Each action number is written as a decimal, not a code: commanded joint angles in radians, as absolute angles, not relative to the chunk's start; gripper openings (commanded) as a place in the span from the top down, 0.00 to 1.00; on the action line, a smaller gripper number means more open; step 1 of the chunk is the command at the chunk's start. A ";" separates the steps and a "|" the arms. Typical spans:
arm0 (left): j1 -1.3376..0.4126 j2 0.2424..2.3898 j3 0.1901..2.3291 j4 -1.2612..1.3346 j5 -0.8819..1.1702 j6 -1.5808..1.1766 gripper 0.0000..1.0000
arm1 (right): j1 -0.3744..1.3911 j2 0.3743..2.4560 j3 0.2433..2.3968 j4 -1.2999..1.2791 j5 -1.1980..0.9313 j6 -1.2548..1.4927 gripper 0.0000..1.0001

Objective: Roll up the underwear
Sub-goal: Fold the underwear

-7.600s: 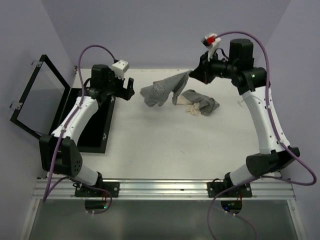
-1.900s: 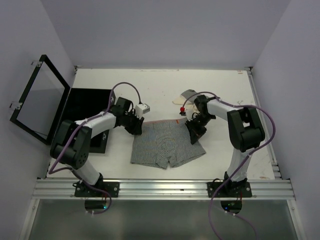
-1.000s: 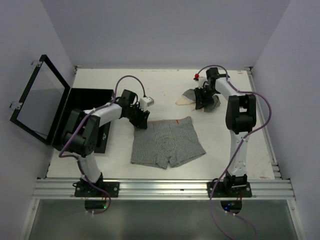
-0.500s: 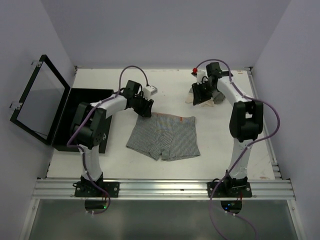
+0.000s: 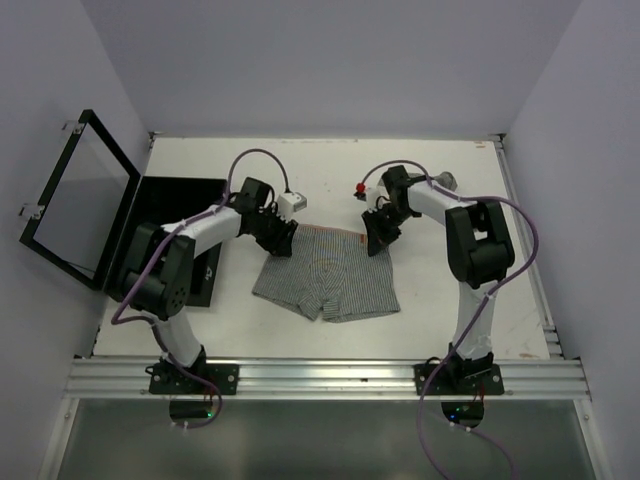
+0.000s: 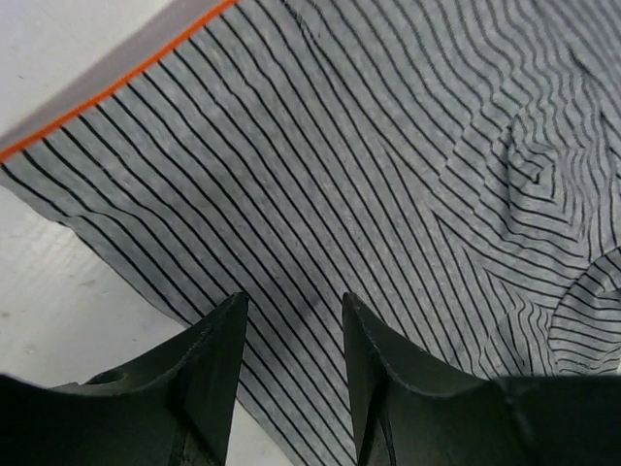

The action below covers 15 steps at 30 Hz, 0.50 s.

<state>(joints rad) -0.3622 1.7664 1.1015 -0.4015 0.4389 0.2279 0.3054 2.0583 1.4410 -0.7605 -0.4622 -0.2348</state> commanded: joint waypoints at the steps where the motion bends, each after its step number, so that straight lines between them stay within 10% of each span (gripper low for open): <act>1: -0.360 1.819 1.098 -0.397 0.463 0.219 0.53 | 0.305 2.036 1.381 -0.706 -0.454 -0.221 0.96; 15: -0.360 2.191 1.709 -0.473 0.446 0.233 0.49 | 0.364 1.758 1.185 -0.692 -0.713 -0.081 0.95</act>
